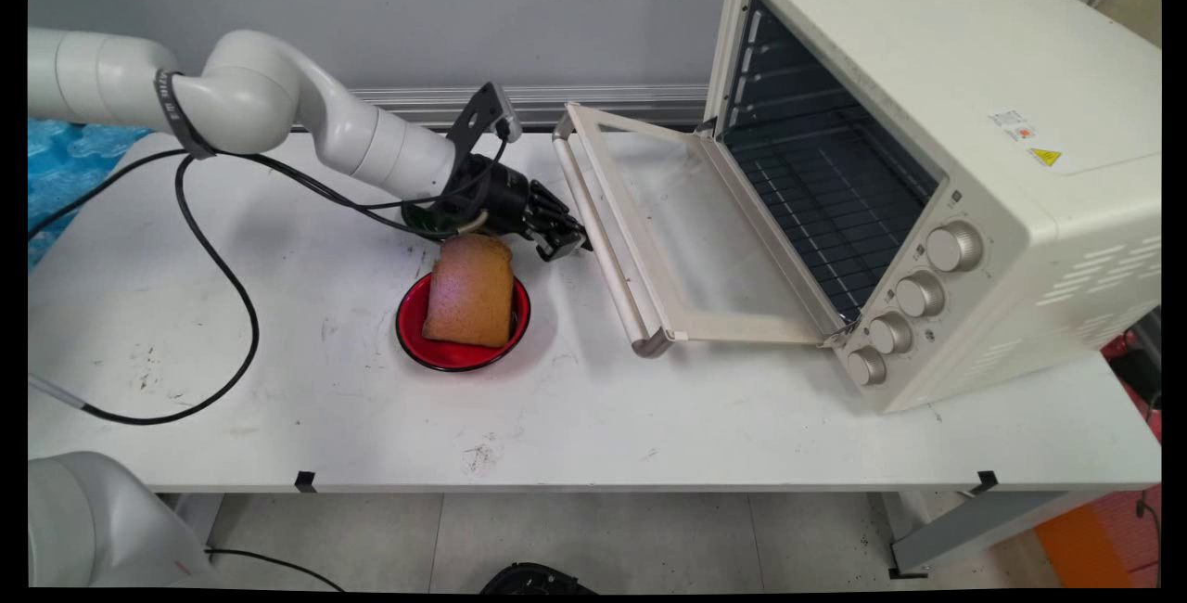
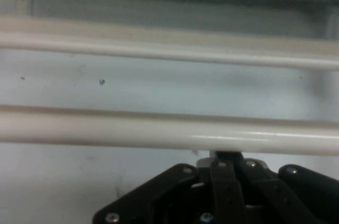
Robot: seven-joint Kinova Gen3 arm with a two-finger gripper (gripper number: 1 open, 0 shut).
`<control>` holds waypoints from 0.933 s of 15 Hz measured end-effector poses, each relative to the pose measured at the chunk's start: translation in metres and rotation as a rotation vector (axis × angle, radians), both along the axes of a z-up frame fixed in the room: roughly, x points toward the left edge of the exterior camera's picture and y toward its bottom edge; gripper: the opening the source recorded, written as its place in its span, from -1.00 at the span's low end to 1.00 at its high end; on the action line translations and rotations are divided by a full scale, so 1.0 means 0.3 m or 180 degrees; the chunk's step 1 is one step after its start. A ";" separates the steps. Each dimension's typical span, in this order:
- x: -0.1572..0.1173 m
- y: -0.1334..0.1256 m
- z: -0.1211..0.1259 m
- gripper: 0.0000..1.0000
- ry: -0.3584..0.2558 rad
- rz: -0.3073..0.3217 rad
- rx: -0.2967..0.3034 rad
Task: Close the oven
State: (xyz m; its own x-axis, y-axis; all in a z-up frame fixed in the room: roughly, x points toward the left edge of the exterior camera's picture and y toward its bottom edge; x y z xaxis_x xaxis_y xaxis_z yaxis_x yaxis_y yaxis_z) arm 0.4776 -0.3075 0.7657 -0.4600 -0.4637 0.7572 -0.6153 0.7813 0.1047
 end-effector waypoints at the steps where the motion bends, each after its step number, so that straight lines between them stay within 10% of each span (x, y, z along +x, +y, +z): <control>1: 0.000 -0.001 0.008 -1.00 0.0005 -0.0010 -0.0015; 14: -0.017 -0.043 0.106 -1.00 0.0103 -0.0069 -0.0207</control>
